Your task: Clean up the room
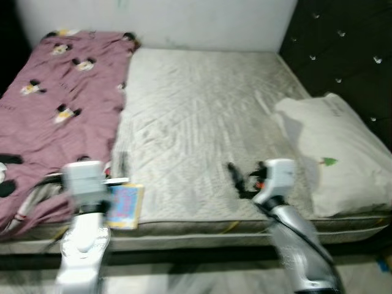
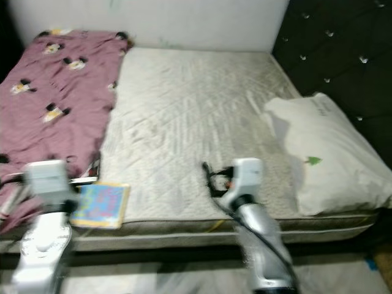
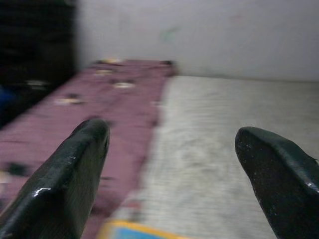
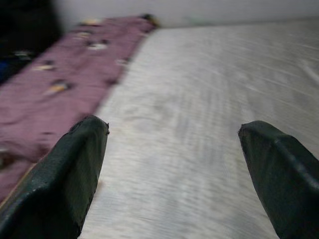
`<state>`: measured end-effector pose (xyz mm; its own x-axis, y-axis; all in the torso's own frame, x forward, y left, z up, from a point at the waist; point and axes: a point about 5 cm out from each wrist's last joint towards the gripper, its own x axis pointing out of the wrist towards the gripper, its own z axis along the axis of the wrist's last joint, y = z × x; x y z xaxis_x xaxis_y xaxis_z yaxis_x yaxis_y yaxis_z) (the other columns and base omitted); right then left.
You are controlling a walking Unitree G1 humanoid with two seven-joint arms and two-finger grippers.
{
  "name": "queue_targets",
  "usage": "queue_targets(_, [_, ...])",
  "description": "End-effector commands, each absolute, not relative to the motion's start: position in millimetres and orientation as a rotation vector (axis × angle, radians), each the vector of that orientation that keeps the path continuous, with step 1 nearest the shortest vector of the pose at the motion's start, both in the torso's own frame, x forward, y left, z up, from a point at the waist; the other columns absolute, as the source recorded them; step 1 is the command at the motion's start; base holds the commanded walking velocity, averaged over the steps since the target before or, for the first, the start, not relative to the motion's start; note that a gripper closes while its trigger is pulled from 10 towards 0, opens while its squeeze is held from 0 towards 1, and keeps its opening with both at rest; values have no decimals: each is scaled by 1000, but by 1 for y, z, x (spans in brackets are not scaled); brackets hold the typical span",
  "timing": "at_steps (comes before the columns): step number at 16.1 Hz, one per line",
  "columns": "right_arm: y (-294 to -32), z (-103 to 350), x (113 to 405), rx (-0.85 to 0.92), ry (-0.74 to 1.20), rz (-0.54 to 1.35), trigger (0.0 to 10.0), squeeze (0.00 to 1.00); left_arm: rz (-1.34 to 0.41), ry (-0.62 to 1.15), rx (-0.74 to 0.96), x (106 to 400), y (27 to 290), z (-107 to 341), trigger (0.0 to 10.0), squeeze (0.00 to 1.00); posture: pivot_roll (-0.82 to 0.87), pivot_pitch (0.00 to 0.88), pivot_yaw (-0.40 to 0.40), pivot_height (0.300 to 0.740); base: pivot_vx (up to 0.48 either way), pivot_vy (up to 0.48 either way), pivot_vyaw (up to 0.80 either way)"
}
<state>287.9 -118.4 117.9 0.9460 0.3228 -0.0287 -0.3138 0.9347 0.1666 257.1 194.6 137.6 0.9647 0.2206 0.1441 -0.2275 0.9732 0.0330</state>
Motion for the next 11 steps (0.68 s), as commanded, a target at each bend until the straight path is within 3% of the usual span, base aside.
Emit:
queue_targets(1, [-126,125,289,110,16,307,10000,0,215,-167,50,260,189,144,10000,0,-8,121,-22,740,0,480,0])
queue_targets(7, [-137,128,293,116,13,251,10000,0,166,-169,3,261,183,143,10000,0,-15,127,-18,740,0,471,0])
queue_targets(11, [-138,124,292,118,28,246,10000,0,160,-155,-1,260,182,142,10000,0,-12,124,-20,740,0,0,0])
